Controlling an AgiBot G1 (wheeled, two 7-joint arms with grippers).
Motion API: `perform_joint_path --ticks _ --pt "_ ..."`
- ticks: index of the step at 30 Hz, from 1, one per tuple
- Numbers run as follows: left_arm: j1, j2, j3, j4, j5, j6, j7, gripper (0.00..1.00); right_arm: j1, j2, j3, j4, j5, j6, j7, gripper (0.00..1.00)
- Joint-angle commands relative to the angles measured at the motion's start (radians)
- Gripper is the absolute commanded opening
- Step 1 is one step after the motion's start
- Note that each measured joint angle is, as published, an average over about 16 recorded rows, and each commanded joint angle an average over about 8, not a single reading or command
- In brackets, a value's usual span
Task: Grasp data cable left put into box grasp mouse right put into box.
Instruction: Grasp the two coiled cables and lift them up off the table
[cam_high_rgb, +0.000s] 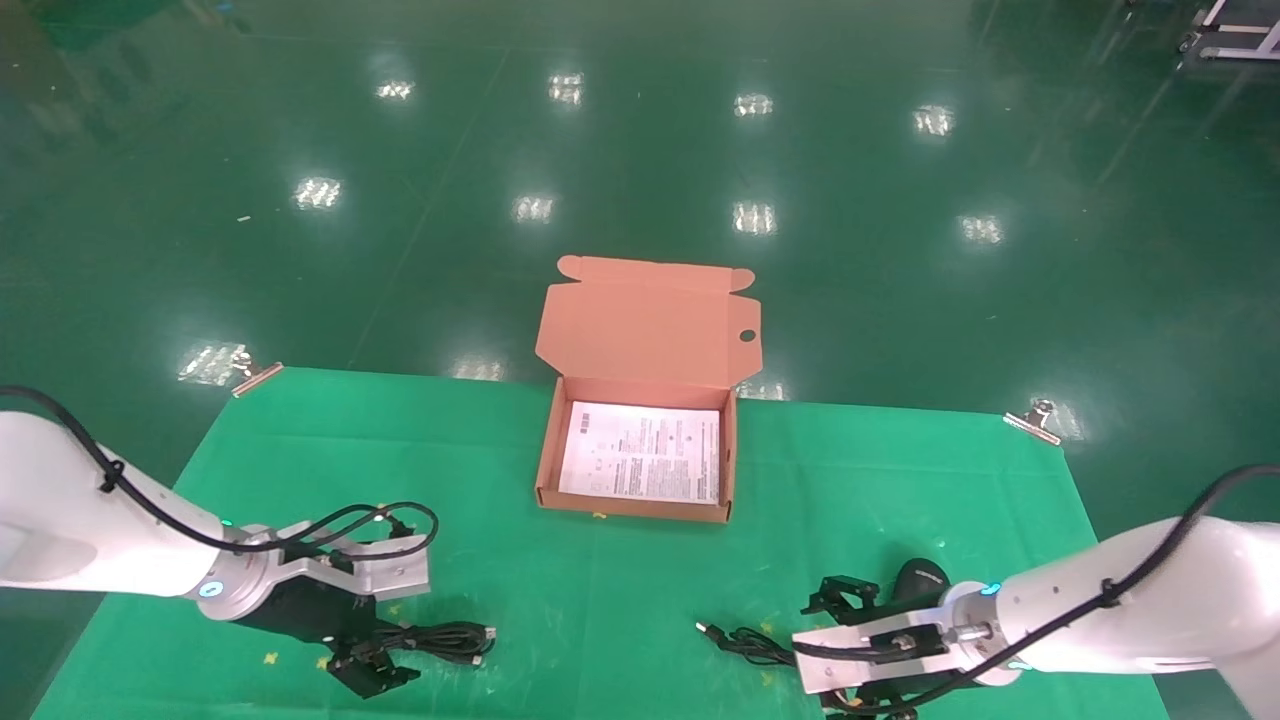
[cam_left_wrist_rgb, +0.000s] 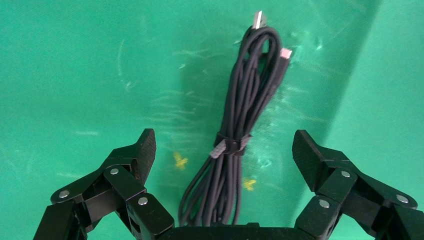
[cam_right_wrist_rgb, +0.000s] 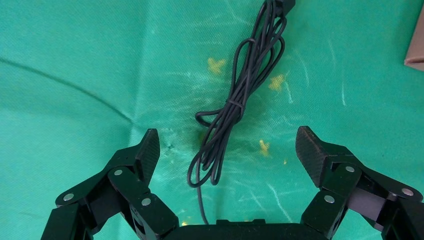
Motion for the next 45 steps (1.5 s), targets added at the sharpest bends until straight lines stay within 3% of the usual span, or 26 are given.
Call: perform_joint_path --ticks 1,4,6,45 --pt "-0.006 0.009 0.001 0.025 0.002 -0.015 0.023 0.53 0.003 -0.015 -0.003 -0.023 -0.007 0.014 -0.014 0.62" --pt "-0.011 0.016 -0.001 0.051 0.001 -0.022 0.049 0.15 0.004 -0.027 -0.005 -0.049 -0.013 0.034 -0.027 0.25" --pt "-0.013 0.018 -0.002 0.062 -0.001 -0.024 0.060 0.00 0.004 -0.032 -0.005 -0.059 -0.015 0.045 -0.033 0.00" --pt "-0.011 0.015 -0.001 0.048 0.000 -0.019 0.051 0.00 0.003 -0.027 -0.004 -0.047 -0.013 0.037 -0.029 0.00"
